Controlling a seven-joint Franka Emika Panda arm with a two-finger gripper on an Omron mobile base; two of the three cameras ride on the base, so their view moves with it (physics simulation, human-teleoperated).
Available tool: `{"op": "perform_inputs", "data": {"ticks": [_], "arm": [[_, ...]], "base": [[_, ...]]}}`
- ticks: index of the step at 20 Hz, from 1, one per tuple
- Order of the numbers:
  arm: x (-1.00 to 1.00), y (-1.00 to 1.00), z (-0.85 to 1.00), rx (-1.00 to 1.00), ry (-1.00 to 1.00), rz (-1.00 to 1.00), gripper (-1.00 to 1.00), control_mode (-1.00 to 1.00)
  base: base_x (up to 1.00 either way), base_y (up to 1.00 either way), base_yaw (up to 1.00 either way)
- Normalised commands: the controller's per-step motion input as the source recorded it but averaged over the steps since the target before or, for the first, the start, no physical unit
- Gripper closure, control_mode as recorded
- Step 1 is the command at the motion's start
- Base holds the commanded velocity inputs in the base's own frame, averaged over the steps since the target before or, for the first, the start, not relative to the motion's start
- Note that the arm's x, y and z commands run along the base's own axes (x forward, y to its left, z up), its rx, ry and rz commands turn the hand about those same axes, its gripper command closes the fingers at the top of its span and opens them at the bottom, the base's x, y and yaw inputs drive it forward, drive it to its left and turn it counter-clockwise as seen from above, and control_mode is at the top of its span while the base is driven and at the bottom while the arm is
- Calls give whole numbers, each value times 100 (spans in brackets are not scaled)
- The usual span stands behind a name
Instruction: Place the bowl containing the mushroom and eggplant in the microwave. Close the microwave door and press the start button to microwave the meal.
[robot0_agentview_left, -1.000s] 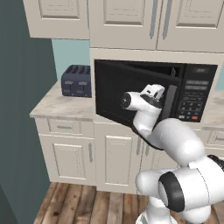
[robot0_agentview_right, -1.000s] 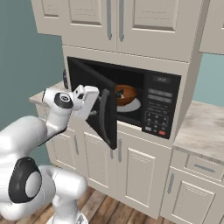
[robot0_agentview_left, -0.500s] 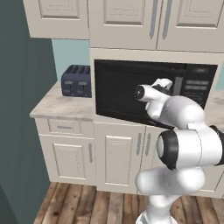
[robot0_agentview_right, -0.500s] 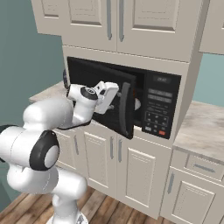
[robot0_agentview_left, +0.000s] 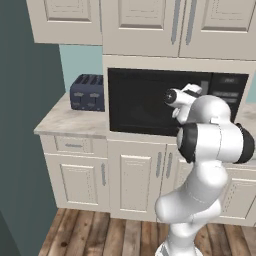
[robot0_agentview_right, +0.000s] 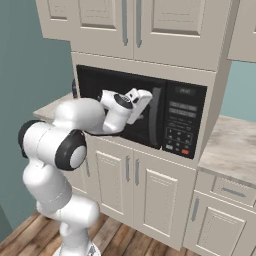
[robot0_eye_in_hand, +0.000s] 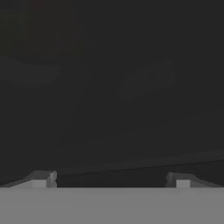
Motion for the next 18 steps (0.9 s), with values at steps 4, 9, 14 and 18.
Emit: {"op": "perform_inputs", "data": {"ticks": [4, 9, 14, 18], "arm": [[57, -15, 0, 4, -3, 14, -100, -100], [48, 0, 0, 0, -9, 25, -100, -100], [51, 11, 1, 0, -13, 34, -100, -100], [-9, 5, 32, 0, -6, 41, -100, -100]], "base": [[0, 0, 0], [0, 0, 0], [0, 0, 0], [0, 0, 0]]}}
